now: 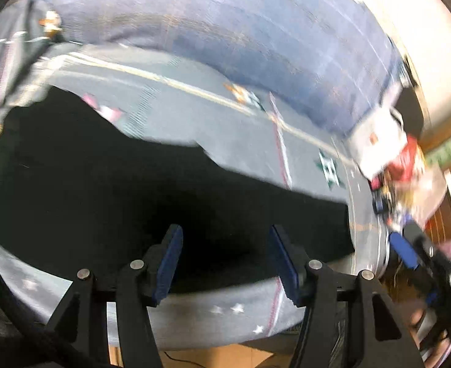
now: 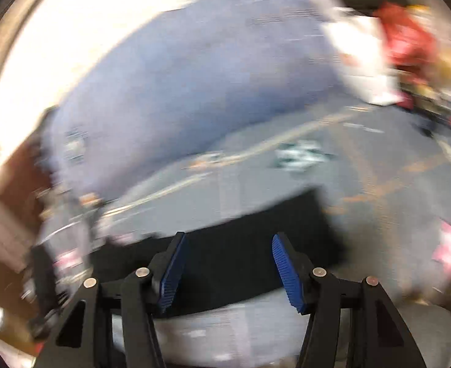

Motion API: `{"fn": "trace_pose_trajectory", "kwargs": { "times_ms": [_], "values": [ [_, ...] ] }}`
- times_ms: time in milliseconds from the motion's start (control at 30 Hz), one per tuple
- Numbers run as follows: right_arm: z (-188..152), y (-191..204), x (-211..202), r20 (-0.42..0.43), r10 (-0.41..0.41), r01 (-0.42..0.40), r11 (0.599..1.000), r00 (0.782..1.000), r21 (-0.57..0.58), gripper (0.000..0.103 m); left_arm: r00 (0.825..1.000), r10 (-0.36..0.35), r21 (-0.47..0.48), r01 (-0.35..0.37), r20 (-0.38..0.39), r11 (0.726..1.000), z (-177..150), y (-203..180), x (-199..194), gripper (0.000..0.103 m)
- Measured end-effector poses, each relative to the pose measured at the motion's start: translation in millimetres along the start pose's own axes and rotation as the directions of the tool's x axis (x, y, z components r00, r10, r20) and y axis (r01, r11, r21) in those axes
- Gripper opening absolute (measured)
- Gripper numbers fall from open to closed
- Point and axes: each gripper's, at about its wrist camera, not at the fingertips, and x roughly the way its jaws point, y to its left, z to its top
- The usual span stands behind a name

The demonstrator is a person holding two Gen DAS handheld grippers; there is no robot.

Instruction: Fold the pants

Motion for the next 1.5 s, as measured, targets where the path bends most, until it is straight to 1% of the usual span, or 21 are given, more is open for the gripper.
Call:
{"fn": "trace_pose_trajectory", "kwargs": {
  "times_ms": [33, 100, 200, 267, 333, 433, 533, 700, 800, 900, 933, 967, 1000, 1033, 1100, 1167, 1233, 1300, 1367, 1433, 1500],
  "values": [
    [4, 14, 7, -0.017, 0.071, -0.072, 0.997, 0.997, -0.022, 0.061, 1.000, 0.007, -0.027, -0.007, 0.014, 1.000, 6, 12, -9, 0.060],
    [9, 43, 24, -0.076, 0.144, -0.149, 0.986, 0.987, -0.071, 0.061, 0.999, 0.015, -0.084, -0.011, 0.044, 0.996, 24, 35, -27, 0.064],
    [10, 82, 55, -0.193, 0.195, -0.226, 0.962, 0.962, -0.153, 0.061, 0.996, 0.069, -0.141, -0.060, 0.060, 0.988, 47, 62, -40, 0.066],
    [8, 114, 84, -0.290, 0.232, -0.299, 0.931, 0.928, -0.211, 0.061, 0.994, 0.082, -0.160, -0.070, 0.070, 0.985, 62, 78, -44, 0.066],
    [-5, 137, 104, -0.350, 0.244, -0.339, 0.909, 0.905, -0.242, 0.061, 0.993, 0.086, -0.178, -0.071, 0.078, 0.982, 73, 98, -41, 0.066],
    [-20, 160, 134, -0.432, 0.251, -0.386, 0.885, 0.867, -0.260, 0.061, 0.994, 0.070, -0.208, -0.052, 0.079, 0.977, 76, 125, -33, 0.066],
    [-24, 169, 168, -0.491, 0.268, -0.422, 0.876, 0.829, -0.235, 0.061, 0.995, 0.086, -0.251, -0.072, 0.046, 0.965, 74, 144, -24, 0.066],
    [-23, 185, 229, -0.559, 0.259, -0.430, 0.881, 0.788, -0.197, 0.061, 0.996, 0.079, -0.287, -0.063, 0.046, 0.956, 82, 156, -24, 0.066],
    [-25, 191, 256, -0.606, 0.260, -0.443, 0.880, 0.752, -0.172, 0.061, 0.998, 0.056, -0.320, -0.043, 0.031, 0.946, 84, 165, -20, 0.066],
    [-28, 198, 270, -0.630, 0.261, -0.459, 0.872, 0.731, -0.172, 0.060, 0.999, 0.036, -0.337, -0.030, 0.012, 0.941, 86, 169, -16, 0.066],
    [-30, 200, 272, -0.632, 0.257, -0.457, 0.872, 0.731, -0.174, 0.058, 0.999, 0.040, -0.342, -0.036, 0.007, 0.939, 85, 169, -16, 0.066],
    [-31, 201, 271, -0.632, 0.258, -0.459, 0.871, 0.731, -0.175, 0.052, 0.999, 0.046, -0.348, -0.041, 0.005, 0.937, 85, 169, -15, 0.066],
    [-33, 206, 267, -0.632, 0.276, -0.486, 0.854, 0.724, -0.184, 0.038, 0.999, 0.051, -0.348, -0.047, 0.001, 0.936, 84, 169, -14, 0.066],
    [-35, 210, 261, -0.625, 0.277, -0.496, 0.844, 0.730, -0.204, 0.035, 0.999, 0.052, -0.344, -0.050, -0.003, 0.938, 84, 168, -13, 0.066],
    [-39, 216, 250, -0.615, 0.279, -0.510, 0.826, 0.738, -0.238, 0.034, 0.999, 0.054, -0.338, -0.053, -0.006, 0.940, 84, 166, -13, 0.066],
    [-49, 220, 239, -0.623, 0.277, -0.529, 0.807, 0.731, -0.262, 0.030, 0.999, 0.053, -0.334, -0.053, -0.009, 0.941, 83, 165, -13, 0.066],
    [-60, 224, 223, -0.607, 0.263, -0.537, 0.778, 0.750, -0.326, 0.030, 0.998, 0.061, -0.326, -0.061, -0.012, 0.943, 81, 163, -12, 0.066],
    [-71, 226, 212, -0.601, 0.260, -0.548, 0.754, 0.756, -0.363, 0.030, 0.997, 0.077, -0.323, -0.081, -0.026, 0.943, 81, 162, -9, 0.066],
    [-78, 228, 206, -0.604, 0.277, -0.571, 0.733, 0.747, -0.370, 0.030, 0.997, 0.069, -0.321, -0.077, -0.035, 0.944, 79, 160, -6, 0.066],
    [-86, 232, 199, -0.595, 0.270, -0.574, 0.710, 0.757, -0.408, 0.030, 0.997, 0.068, -0.315, -0.072, -0.023, 0.947, 78, 157, -7, 0.066],
    [-93, 236, 191, -0.599, 0.290, -0.602, 0.678, 0.746, -0.422, 0.030, 0.991, 0.126, -0.277, -0.131, -0.034, 0.952, 79, 152, -3, 0.069]
  ]
}}
